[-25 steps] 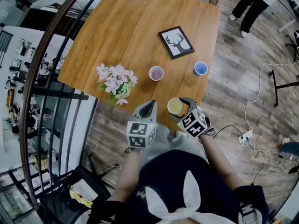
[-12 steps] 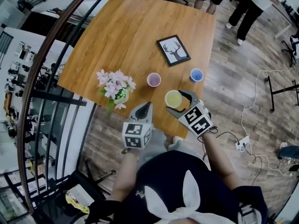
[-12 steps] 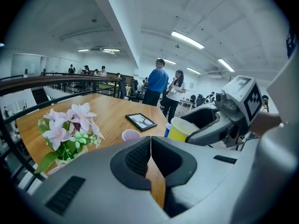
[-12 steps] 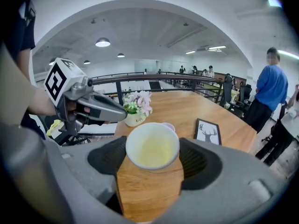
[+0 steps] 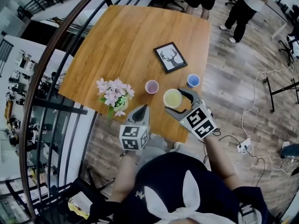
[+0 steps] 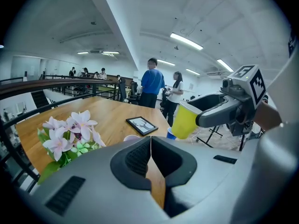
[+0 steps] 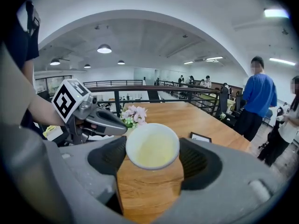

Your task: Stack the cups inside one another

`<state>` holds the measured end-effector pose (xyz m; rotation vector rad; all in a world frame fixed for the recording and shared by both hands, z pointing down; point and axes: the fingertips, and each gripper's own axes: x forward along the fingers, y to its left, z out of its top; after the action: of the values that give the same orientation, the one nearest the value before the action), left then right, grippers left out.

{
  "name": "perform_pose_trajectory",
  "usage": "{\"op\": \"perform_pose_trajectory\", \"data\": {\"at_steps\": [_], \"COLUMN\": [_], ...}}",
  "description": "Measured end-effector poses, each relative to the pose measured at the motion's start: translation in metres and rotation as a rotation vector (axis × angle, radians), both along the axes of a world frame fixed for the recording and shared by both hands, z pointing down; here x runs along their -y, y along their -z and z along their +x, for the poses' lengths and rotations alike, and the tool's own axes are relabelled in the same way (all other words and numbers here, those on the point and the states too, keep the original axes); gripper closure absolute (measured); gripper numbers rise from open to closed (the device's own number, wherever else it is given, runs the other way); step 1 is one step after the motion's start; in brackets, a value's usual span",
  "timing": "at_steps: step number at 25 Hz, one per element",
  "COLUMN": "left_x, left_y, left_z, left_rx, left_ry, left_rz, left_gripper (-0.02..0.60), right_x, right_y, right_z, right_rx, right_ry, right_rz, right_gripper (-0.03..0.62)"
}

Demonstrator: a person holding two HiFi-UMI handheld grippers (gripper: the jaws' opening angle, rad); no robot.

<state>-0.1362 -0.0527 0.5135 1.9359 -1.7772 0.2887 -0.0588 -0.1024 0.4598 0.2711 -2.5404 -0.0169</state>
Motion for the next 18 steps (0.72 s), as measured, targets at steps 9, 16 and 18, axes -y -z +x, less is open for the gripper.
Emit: {"op": "perform_pose_trajectory", "data": {"at_steps": [9,16,18], "left_x": [0.015,0.028,0.033], "left_y": [0.0,-0.001,-0.002], "left_z": [0.004,0.005,0.005], "left_rx": [-0.004,-0.009,-0.012], "left_ry": [-0.047,-0.085,-0.096], "left_rz": [0.002,-0.002,-0.004], "left_gripper": [0.561,0.561,0.561], "right_x": [0.017,0.057,0.073], "right_y": [0.0,0.004,0.006], "right_z": [0.0,0.017,0.024], "right_rx": [0.008,-0.014,-0.017], "right_ry": [-0.046,-0.14,-0.176], "right_rz": [-0.006,0.038,0.048], "right_gripper": [0.244,0.244,0.244]}}
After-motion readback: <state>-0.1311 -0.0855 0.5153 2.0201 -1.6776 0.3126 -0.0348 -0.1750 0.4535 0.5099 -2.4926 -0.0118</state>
